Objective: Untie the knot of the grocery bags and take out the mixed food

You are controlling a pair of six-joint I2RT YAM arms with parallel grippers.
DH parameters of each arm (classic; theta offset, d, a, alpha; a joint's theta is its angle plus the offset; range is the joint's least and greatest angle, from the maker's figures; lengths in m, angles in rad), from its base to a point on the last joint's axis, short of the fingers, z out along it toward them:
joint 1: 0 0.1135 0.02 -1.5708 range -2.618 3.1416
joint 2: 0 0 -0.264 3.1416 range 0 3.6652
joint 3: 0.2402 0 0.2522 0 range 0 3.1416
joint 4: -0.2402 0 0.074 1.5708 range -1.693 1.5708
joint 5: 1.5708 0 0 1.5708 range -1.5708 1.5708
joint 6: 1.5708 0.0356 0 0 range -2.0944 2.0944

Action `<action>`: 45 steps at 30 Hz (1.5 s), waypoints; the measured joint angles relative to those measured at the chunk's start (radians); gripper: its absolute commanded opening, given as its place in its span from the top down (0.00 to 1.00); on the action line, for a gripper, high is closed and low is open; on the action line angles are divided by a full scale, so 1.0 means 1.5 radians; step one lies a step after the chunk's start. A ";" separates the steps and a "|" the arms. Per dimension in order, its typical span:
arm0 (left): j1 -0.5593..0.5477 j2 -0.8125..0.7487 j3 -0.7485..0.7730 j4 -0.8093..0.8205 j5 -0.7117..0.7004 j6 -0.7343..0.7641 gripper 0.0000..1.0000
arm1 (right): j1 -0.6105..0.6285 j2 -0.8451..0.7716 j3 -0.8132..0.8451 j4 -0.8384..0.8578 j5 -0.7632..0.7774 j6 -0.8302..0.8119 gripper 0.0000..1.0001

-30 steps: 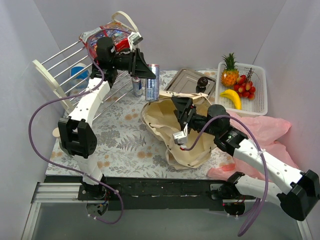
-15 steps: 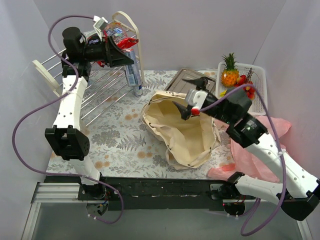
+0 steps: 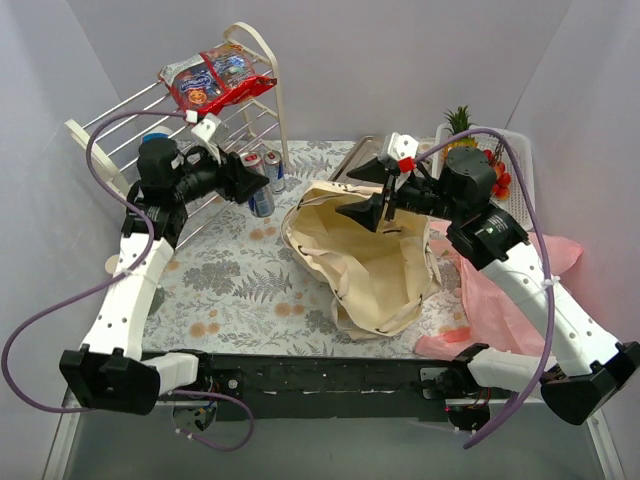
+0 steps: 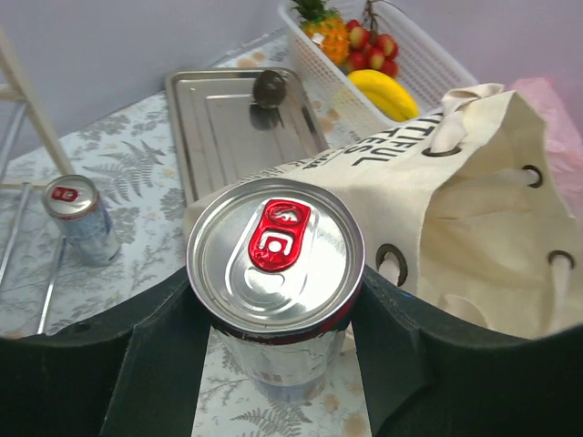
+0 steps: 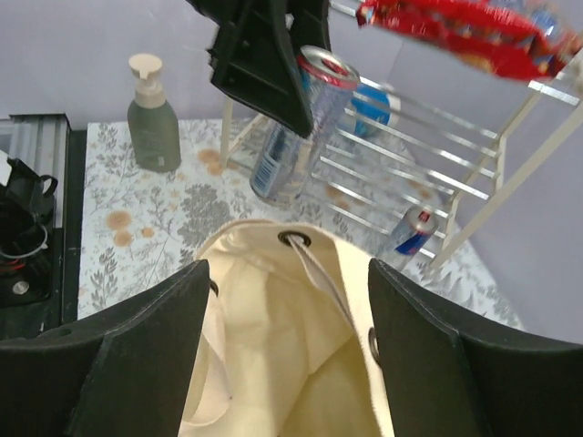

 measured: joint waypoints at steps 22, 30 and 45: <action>-0.102 0.130 -0.373 0.465 -0.443 0.129 1.00 | -0.018 0.006 -0.093 0.033 0.232 -0.143 0.12; -0.120 0.263 -0.373 0.613 -0.550 0.123 1.00 | -0.046 0.044 -0.122 0.101 0.253 -0.141 0.12; -0.106 0.416 -0.328 0.800 -0.584 0.088 1.00 | -0.053 0.097 -0.123 0.123 0.261 -0.192 0.10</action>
